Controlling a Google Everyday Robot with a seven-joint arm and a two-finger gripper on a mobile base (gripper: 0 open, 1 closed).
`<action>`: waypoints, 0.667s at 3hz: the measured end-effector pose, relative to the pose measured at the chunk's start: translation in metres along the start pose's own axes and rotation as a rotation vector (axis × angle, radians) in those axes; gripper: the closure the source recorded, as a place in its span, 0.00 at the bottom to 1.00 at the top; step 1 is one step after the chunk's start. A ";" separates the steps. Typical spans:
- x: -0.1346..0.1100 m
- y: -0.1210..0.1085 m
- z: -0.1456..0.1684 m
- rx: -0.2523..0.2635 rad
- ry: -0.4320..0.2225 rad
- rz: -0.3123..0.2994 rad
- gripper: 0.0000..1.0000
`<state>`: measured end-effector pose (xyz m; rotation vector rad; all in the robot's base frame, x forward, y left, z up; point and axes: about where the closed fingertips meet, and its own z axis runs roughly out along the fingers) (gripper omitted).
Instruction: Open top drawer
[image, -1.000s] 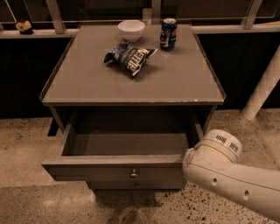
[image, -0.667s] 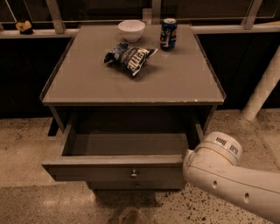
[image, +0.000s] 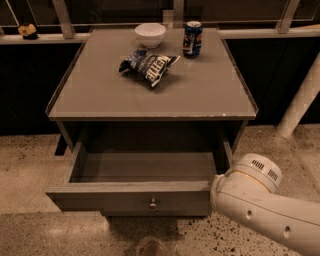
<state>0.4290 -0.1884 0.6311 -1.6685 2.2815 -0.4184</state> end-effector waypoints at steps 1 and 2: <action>0.000 0.000 0.000 0.000 0.000 0.000 1.00; 0.005 0.007 -0.003 -0.013 0.005 0.004 1.00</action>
Offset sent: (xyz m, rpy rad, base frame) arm -0.4656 -0.1019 -0.0733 0.0543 0.6461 -0.2456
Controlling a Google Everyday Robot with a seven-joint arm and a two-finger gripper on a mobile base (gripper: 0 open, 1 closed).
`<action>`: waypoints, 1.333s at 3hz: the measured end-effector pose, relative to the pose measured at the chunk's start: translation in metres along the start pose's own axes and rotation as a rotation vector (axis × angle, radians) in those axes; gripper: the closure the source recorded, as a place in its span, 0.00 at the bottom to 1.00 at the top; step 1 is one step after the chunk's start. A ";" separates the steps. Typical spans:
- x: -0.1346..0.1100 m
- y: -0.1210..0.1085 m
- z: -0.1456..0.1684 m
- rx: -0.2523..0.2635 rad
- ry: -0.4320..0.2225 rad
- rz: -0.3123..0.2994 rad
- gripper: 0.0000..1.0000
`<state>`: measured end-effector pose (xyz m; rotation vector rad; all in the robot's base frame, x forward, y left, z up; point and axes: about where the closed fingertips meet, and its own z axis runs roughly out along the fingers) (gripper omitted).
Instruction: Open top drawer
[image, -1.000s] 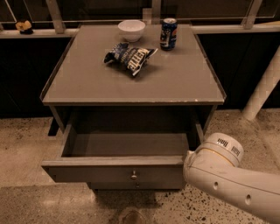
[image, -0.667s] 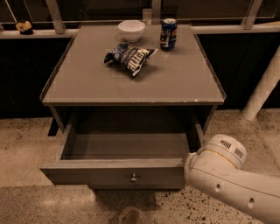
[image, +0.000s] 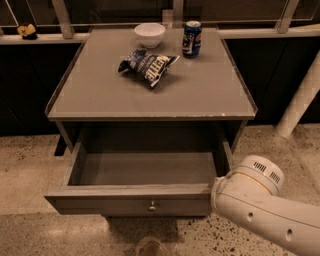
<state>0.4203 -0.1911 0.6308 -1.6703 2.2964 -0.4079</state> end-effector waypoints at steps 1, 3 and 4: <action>0.004 0.006 -0.003 -0.013 0.005 0.004 1.00; 0.004 0.006 -0.004 -0.012 0.005 0.004 0.81; 0.004 0.006 -0.004 -0.012 0.005 0.004 0.58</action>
Offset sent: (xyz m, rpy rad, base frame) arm -0.4909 -0.0927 -0.0571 0.0369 0.7107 -0.2577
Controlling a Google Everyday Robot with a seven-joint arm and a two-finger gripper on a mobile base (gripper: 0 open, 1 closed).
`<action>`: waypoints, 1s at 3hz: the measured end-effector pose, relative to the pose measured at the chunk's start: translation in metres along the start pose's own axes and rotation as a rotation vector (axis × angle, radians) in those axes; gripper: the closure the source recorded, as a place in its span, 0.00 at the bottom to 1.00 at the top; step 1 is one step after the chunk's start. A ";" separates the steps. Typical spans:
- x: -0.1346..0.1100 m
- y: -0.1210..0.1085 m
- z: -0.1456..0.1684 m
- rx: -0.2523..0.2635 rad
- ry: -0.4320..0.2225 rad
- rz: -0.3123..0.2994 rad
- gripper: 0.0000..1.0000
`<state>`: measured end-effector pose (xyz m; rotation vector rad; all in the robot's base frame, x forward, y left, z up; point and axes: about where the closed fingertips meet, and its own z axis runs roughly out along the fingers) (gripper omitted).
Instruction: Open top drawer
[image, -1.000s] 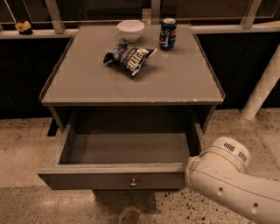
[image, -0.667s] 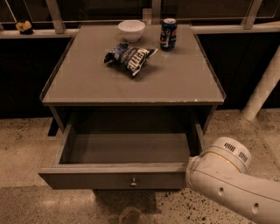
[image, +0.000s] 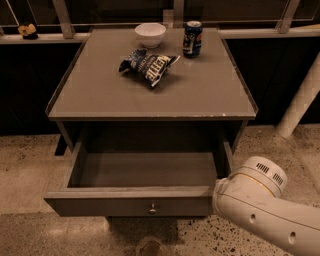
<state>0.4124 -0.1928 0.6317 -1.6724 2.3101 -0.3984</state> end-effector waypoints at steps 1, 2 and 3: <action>0.000 0.000 0.000 0.000 0.000 0.000 0.35; 0.000 0.000 0.000 0.000 0.000 0.000 0.12; 0.000 0.000 0.000 0.000 0.000 0.000 0.00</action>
Offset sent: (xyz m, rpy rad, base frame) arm 0.0000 0.0000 0.0000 0.0000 0.0000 0.0000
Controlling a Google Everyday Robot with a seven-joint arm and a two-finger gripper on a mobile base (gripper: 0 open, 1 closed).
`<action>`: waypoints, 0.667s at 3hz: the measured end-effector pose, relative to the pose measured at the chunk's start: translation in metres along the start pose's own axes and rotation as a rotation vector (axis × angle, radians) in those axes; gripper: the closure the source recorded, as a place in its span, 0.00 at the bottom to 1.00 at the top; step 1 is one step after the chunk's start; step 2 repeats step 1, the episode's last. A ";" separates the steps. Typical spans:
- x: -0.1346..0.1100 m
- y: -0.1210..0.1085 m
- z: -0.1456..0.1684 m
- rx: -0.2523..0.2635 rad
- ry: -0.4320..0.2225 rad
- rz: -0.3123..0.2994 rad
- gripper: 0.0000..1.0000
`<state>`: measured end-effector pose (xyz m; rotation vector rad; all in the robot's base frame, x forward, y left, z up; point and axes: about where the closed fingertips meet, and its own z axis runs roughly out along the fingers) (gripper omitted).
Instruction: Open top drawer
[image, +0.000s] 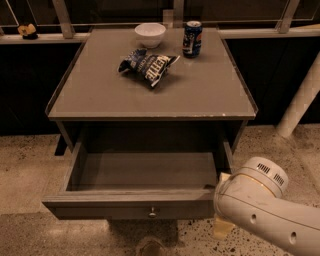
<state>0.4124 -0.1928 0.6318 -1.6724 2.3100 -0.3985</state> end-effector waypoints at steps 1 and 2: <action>0.000 0.000 0.000 0.000 0.000 0.000 0.00; 0.000 0.000 0.000 0.000 0.000 0.000 0.00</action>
Offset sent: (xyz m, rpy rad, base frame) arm 0.0000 0.0000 0.0000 0.0000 0.0000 0.0000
